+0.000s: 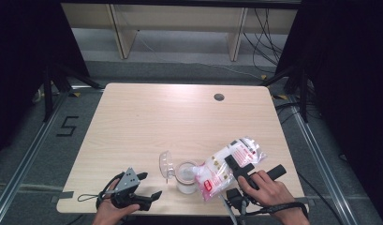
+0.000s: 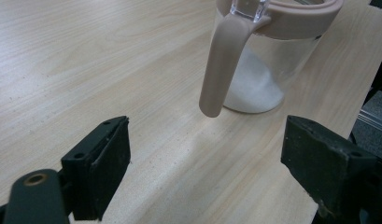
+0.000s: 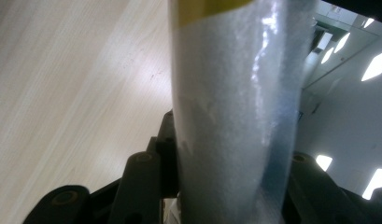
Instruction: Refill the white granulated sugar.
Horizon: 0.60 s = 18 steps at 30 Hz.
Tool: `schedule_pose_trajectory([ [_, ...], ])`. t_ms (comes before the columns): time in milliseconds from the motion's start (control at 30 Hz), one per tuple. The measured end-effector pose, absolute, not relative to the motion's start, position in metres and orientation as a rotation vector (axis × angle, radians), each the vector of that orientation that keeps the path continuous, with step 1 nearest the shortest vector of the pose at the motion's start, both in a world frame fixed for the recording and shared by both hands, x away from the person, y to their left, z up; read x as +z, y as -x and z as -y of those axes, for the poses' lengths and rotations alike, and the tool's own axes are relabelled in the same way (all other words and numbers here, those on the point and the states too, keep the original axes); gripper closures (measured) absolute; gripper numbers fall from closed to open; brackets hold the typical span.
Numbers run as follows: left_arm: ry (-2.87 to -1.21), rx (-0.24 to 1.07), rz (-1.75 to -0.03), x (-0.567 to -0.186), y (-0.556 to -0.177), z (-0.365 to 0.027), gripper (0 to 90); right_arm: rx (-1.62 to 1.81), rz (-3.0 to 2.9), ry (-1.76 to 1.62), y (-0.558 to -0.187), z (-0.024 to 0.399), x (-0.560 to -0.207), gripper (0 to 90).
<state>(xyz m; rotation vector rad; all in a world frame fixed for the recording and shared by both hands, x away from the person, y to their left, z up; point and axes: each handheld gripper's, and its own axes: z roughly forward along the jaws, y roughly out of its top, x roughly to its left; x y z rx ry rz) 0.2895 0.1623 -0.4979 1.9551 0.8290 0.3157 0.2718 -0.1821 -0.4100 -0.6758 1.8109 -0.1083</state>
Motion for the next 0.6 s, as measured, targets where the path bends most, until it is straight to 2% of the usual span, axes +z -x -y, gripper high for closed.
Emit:
schedule_pose_trajectory([
  [600,-1.955,0.316,-0.829,-0.4978,-0.2895,-0.1624,15.4,-0.085,-1.832,0.642,-0.2716,0.1828,-0.4123,67.5],
])
